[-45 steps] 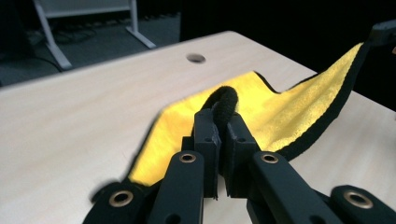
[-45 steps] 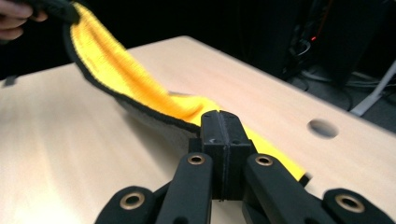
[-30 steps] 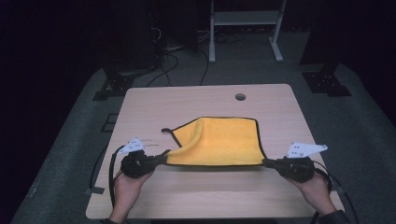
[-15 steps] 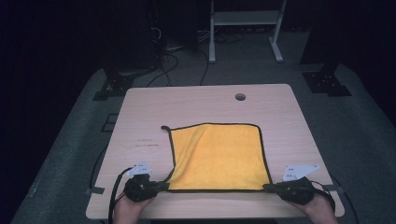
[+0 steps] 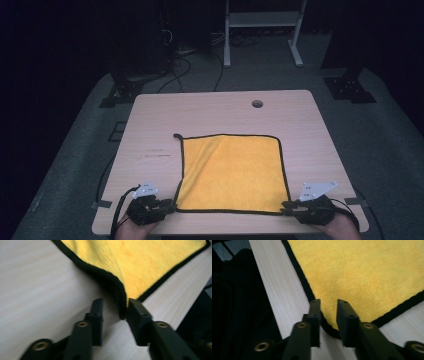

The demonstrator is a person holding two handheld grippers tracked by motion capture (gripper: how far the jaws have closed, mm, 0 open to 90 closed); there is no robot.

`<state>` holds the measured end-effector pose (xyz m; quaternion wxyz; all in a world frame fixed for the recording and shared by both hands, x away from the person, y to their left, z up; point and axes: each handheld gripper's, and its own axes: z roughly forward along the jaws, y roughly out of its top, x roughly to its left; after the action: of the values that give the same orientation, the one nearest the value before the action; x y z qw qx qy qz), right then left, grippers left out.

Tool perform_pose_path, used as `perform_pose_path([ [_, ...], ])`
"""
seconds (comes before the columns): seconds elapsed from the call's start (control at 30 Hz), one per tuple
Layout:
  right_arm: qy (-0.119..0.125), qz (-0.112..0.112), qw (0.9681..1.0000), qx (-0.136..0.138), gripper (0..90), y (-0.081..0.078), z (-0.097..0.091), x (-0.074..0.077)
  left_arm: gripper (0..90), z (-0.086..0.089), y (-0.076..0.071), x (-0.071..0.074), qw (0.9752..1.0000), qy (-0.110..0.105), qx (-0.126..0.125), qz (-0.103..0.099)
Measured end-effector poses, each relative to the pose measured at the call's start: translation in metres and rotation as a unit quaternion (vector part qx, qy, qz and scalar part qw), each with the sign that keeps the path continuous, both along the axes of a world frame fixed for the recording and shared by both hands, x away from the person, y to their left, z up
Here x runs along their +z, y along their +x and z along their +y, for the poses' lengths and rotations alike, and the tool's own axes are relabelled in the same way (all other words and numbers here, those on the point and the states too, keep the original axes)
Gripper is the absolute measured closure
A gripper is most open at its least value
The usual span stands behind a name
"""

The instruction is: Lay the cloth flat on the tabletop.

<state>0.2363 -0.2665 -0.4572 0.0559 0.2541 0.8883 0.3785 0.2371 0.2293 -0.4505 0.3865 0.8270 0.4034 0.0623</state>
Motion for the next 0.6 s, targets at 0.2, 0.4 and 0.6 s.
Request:
perform_pose_path([
  [0.2,0.018,-0.021,0.9993,-0.026,57.9,0.012,-0.005,0.006,56.3,0.004,0.017,0.011,0.9997,-0.005,0.013,-0.022],
  [0.4,0.022,-0.028,0.9982,-0.048,48.7,0.025,-0.004,0.006,54.6,-0.002,0.051,0.021,0.9984,-0.007,0.023,-0.051],
  [0.6,0.031,-0.048,0.9959,-0.07,46.0,0.041,-0.003,0.009,57.0,-0.014,0.102,0.015,0.9971,0.022,0.038,-0.062],
])
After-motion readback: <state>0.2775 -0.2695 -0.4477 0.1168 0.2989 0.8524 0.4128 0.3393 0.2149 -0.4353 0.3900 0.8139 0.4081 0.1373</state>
